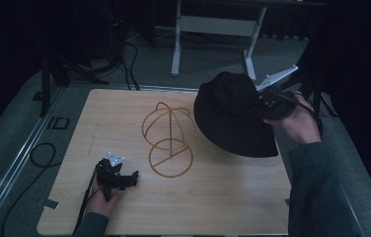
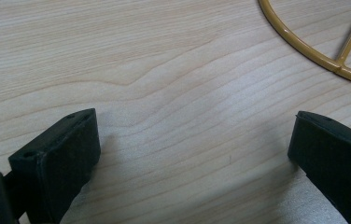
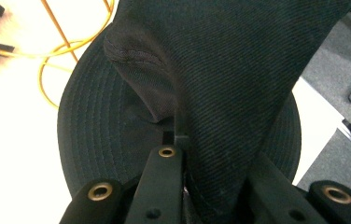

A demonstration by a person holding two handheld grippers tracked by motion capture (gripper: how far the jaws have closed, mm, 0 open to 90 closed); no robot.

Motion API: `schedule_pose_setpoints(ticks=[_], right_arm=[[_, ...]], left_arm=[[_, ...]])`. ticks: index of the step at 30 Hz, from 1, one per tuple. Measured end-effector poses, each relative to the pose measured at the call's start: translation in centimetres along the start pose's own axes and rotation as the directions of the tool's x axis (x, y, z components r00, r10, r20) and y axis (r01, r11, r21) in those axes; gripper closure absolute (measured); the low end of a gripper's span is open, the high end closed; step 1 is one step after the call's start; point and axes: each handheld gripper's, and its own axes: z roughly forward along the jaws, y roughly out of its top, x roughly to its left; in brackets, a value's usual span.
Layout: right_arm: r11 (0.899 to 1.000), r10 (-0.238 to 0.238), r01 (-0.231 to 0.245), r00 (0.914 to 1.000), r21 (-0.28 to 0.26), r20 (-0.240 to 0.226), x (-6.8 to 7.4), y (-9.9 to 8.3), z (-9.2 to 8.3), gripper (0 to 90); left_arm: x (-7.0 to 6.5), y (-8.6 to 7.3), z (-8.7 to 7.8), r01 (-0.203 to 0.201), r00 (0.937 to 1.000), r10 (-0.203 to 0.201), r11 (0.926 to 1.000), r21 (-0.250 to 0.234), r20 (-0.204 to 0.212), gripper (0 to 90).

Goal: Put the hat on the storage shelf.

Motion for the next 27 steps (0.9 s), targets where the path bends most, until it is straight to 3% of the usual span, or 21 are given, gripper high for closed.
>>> schedule_pose_setpoints(ticks=[19, 27], right_arm=[[0.996, 0.004, -0.007, 0.9994, -0.087, -0.034, 0.3, 1.2, -1.3, 87.1], [0.995, 0.002, -0.007, 0.999, -0.099, -0.045, 0.4, 1.5, -1.6, 87.1]], left_arm=[[0.0, 0.0, 0.0, -0.002, 1.0, 0.002, 1.0, 0.0, -0.001, 2.6], [0.0, 0.0, 0.0, -0.002, 1.0, 0.002, 1.0, -0.001, -0.001, 2.6]])
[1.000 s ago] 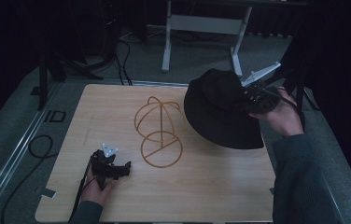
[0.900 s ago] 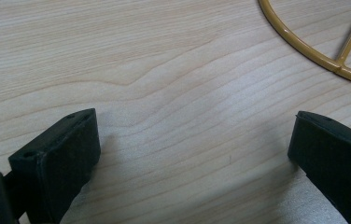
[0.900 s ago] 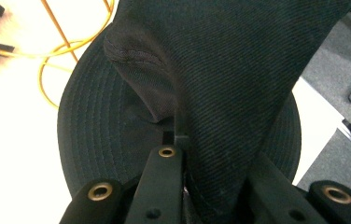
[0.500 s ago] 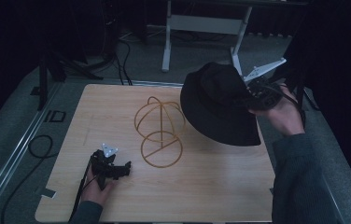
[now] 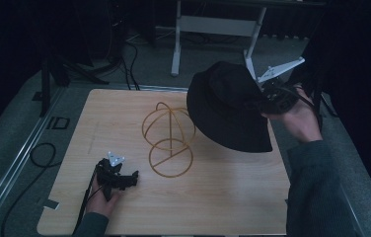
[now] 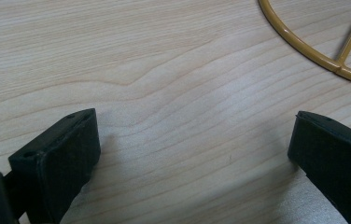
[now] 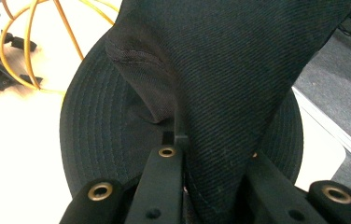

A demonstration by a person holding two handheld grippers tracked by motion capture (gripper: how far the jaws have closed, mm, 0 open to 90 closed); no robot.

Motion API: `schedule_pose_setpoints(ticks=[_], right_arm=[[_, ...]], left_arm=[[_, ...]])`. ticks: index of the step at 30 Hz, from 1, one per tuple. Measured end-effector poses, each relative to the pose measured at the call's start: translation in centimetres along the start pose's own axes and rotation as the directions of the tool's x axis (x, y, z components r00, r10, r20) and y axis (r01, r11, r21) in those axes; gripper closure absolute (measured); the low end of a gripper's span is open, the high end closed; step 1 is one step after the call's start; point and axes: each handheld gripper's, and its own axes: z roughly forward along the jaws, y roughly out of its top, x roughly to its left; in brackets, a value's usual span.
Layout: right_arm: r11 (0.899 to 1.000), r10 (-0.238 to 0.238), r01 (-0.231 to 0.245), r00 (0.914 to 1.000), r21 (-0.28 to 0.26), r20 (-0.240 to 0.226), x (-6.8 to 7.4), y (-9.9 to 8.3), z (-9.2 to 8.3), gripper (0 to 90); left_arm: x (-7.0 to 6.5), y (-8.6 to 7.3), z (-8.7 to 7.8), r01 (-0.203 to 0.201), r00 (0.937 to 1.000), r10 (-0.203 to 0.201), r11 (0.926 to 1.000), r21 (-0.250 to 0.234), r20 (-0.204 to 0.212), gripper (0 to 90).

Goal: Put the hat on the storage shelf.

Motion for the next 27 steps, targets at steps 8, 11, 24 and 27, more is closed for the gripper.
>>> schedule_pose_setpoints(ticks=[8, 11, 24, 27], right_arm=[[1.0, -0.008, 0.008, 0.9999, -0.02, -0.015, 0.2, 0.4, -0.4, 87.1], [1.0, -0.011, 0.011, 0.9998, -0.023, -0.019, 0.3, 0.6, -0.5, 87.1], [0.998, -0.037, 0.034, 0.9979, -0.057, -0.053, 1.2, 1.6, -0.6, 87.1], [0.998, -0.04, 0.037, 0.9973, -0.059, -0.061, 1.5, 1.8, -0.6, 87.1]], left_arm=[[0.0, 0.0, 0.0, 0.0, 1.0, 0.0, 1.0, 0.0, 0.0, 2.6], [0.0, 0.0, 0.0, 0.0, 1.0, 0.0, 1.0, 0.0, 0.0, 2.6], [0.0, 0.0, 0.0, 0.001, 1.0, -0.001, 1.0, -0.001, 0.0, 2.6], [0.0, 0.0, 0.0, 0.002, 1.0, -0.002, 1.0, -0.002, 0.0, 2.6]])
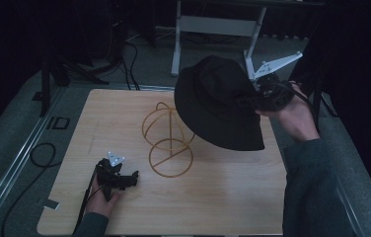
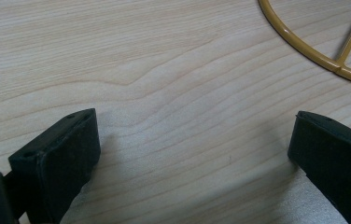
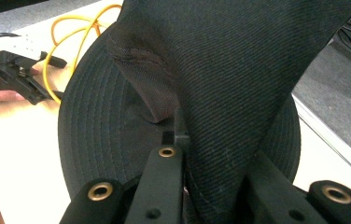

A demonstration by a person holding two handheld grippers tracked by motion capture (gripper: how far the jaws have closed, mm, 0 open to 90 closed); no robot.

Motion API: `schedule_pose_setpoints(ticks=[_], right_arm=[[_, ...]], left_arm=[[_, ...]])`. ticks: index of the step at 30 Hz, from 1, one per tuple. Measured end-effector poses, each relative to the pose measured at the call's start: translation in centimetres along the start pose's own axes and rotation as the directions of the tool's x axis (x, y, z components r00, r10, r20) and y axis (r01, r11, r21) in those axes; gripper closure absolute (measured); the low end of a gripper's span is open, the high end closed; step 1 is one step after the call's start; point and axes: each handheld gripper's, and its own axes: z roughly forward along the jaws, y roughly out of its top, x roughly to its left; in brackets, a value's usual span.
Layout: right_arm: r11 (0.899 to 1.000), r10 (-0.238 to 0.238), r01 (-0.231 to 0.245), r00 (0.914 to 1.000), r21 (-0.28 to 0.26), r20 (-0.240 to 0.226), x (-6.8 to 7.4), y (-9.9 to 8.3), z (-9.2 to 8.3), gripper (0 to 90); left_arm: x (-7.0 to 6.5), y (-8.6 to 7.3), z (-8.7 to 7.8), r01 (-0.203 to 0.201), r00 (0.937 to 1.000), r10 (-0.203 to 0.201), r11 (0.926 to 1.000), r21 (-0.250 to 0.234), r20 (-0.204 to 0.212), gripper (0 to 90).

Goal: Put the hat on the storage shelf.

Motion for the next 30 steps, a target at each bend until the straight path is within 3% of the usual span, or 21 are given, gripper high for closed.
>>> schedule_pose_setpoints(ticks=[30], right_arm=[[0.998, -0.06, 0.06, 0.9979, -0.032, -0.025, 1.7, 1.6, -0.3, 87.1]], left_arm=[[0.0, 0.0, 0.0, -0.002, 1.0, 0.002, 1.0, 0.002, 0.001, 2.6]])
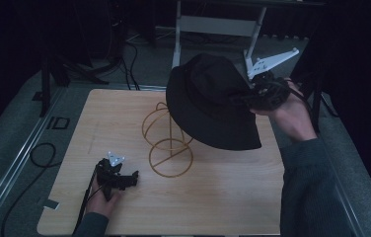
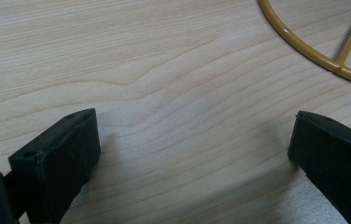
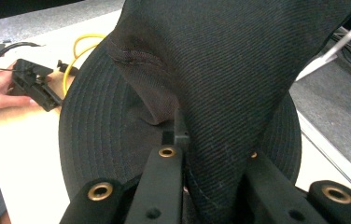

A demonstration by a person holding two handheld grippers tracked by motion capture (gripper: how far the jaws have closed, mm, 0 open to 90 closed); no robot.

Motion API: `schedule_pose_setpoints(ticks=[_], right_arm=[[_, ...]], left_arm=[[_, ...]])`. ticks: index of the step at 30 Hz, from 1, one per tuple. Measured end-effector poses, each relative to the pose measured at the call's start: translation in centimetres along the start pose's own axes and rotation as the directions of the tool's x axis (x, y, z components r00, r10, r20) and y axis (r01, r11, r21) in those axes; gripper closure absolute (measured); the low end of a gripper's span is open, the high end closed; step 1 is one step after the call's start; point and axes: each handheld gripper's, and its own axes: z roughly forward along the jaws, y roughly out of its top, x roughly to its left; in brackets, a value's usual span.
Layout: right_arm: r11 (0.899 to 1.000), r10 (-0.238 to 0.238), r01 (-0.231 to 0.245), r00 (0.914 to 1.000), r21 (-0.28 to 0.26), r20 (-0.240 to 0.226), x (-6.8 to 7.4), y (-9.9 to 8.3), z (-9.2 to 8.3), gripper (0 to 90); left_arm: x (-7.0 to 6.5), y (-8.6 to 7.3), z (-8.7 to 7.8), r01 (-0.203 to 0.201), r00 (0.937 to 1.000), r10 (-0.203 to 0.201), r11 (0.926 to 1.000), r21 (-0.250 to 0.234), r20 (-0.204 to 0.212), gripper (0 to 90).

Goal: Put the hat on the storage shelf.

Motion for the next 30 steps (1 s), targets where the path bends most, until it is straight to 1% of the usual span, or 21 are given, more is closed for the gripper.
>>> schedule_pose_setpoints(ticks=[7, 8, 12, 22, 30], right_arm=[[1.0, -0.009, 0.009, 0.9998, 0.0, -0.017, 0.4, 0.3, 0.8, 87.1], [1.0, -0.014, 0.014, 0.9995, -0.005, -0.028, 0.6, 0.5, 1.1, 87.1], [1.0, -0.019, 0.018, 0.9989, -0.013, -0.044, 0.8, 0.9, 1.5, 87.0], [0.999, -0.047, 0.047, 0.9955, 0.002, -0.083, 2.1, 2.1, 3.5, 87.0], [0.998, -0.06, 0.06, 0.9925, 0.001, -0.107, 2.7, 2.7, 4.4, 87.0]], left_arm=[[0.0, 0.0, 0.0, 0.001, 1.0, -0.001, 1.0, 0.0, 0.0, 2.6], [0.0, 0.0, 0.0, 0.0, 1.0, 0.0, 1.0, 0.0, 0.0, 2.6], [0.0, 0.0, 0.0, 0.003, 1.0, -0.003, 1.0, -0.002, 0.0, 2.6], [0.0, 0.0, 0.0, 0.001, 1.0, -0.001, 1.0, 0.0, 0.001, 2.6], [0.0, 0.0, 0.0, -0.001, 1.0, 0.001, 1.0, 0.0, 0.0, 2.6]])
